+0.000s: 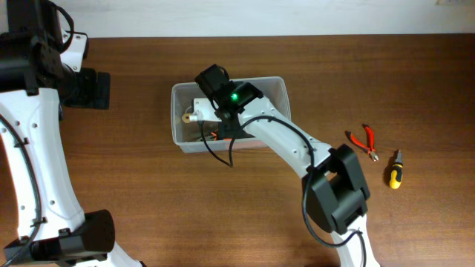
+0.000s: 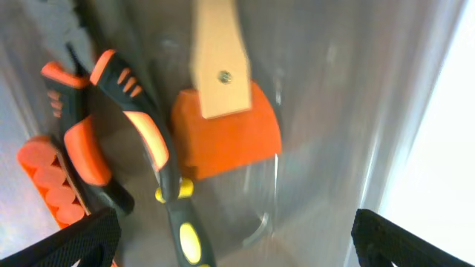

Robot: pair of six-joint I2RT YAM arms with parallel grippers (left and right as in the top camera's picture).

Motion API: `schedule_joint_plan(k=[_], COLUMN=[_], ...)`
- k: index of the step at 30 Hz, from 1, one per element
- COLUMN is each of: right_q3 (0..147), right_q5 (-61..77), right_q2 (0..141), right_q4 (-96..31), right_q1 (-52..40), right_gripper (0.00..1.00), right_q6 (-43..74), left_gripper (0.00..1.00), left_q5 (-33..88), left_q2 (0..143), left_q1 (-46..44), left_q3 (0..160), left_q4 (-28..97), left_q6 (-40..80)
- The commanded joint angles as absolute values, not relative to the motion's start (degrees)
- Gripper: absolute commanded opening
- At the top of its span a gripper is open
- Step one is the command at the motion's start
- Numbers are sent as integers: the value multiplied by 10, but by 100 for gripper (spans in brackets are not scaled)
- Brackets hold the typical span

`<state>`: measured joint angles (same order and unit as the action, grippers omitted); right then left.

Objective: Pack container
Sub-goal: 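Open the right gripper and raise it out of the container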

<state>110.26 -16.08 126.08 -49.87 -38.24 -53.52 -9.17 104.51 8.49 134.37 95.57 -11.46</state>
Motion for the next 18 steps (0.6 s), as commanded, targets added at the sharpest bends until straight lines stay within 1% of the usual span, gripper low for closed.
schedule_joint_plan(k=[1, 4, 8, 12, 15, 16, 18], right_q3=[1136, 1142, 1142, 1142, 1142, 1142, 1142], right_q5=[-187, -185, -185, -185, -185, -185, -185], right_q2=[1164, 1091, 964, 848, 791, 775, 767], right_q4=[-519, -562, -590, -596, -628, -642, -662], right_q1=[-375, -359, -335, -298, -223, -172, -108], right_gripper=[99, 99, 99, 99, 99, 99, 99], right_q6=[-416, -407, -302, -227, -136, -76, -8], left_gripper=[99, 99, 99, 99, 99, 99, 99], left_q5=[-86, -86, -86, -86, -86, -86, -86], left_q2=[1045, 1045, 1045, 1045, 1045, 1045, 1045], left_q1=[88, 88, 88, 88, 88, 88, 88], left_q3=[1343, 1343, 1343, 1343, 1343, 1343, 1343], left_q4=[957, 957, 957, 957, 957, 957, 957], left_q6=[-107, -107, -107, -107, -107, -107, -107])
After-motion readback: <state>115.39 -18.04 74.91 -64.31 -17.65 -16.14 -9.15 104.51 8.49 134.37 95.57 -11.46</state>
